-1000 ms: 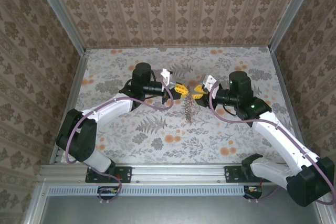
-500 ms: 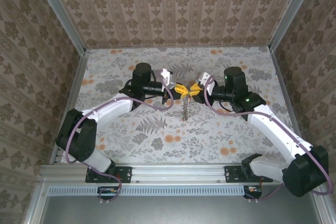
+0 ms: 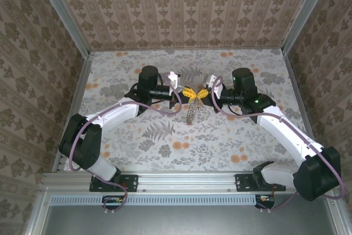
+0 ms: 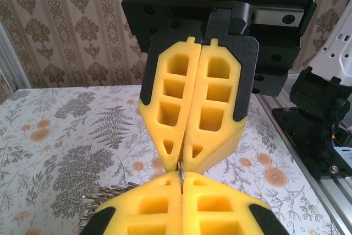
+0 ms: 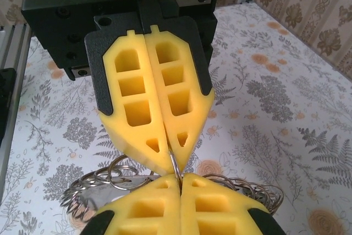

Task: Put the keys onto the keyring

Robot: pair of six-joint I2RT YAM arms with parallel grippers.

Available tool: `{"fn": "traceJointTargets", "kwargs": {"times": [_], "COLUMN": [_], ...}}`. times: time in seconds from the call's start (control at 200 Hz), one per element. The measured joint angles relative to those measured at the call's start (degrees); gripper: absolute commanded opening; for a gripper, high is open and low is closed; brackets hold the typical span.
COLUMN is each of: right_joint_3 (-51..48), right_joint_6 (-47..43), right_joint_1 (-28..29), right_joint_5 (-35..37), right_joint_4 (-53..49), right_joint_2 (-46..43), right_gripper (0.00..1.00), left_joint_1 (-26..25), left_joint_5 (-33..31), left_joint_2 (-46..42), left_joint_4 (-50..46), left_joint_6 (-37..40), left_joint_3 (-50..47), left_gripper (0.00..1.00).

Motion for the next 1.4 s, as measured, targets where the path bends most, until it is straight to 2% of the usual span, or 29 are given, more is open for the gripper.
{"fn": "traceJointTargets", "kwargs": {"times": [0.045, 0.225, 0.47, 0.685, 0.835, 0.91, 1.045, 1.09, 1.225, 1.4], "right_joint_3": [0.7, 4.5, 10.4, 14.3, 16.0, 16.0, 16.0, 15.8, 11.7, 6.7], "right_joint_6": [-0.3, -2.6, -6.5, -8.7, -9.6, -9.6, -9.6, -9.6, -9.0, -6.3], "right_joint_1": [0.0, 1.7, 5.1, 7.6, 8.9, 9.1, 9.1, 9.1, 7.9, 4.4], "right_joint_5": [0.2, 3.6, 10.5, 15.1, 16.9, 16.9, 16.9, 17.0, 16.0, 10.3], "right_joint_4": [-1.2, -8.6, -18.4, -24.0, -26.6, -27.0, -26.9, -26.3, -21.0, -14.6], "right_joint_2": [0.2, 1.4, 3.5, 4.3, 5.3, 5.3, 5.3, 5.0, 2.3, 1.0], "right_gripper": [0.0, 0.0, 0.0, 0.0, 0.0, 0.0, 0.0, 0.04, 0.15, 0.17], "left_joint_1": [0.0, -0.4, -0.8, -1.1, -1.2, -1.2, -1.2, -1.1, -0.8, -0.8], "left_joint_5": [-0.2, -1.7, -4.2, -5.1, -5.0, -4.8, -4.2, -4.0, -2.4, -1.0], "left_joint_2": [0.0, 0.0, -0.1, -0.1, -0.1, -0.1, -0.1, -0.1, -0.1, -0.1], "left_joint_4": [-0.9, -12.1, -24.9, -30.8, -32.5, -33.0, -32.8, -32.3, -26.2, -17.7], "left_joint_6": [1.0, 8.6, 17.3, 20.9, 21.8, 21.7, 21.7, 21.3, 17.3, 11.8], "left_joint_3": [0.2, 3.5, 7.6, 9.6, 9.7, 9.7, 9.7, 9.6, 7.7, 4.6], "left_gripper": [0.09, 0.19, 0.16, 0.1, 0.09, 0.0, 0.0, 0.0, 0.0, 0.0]}}
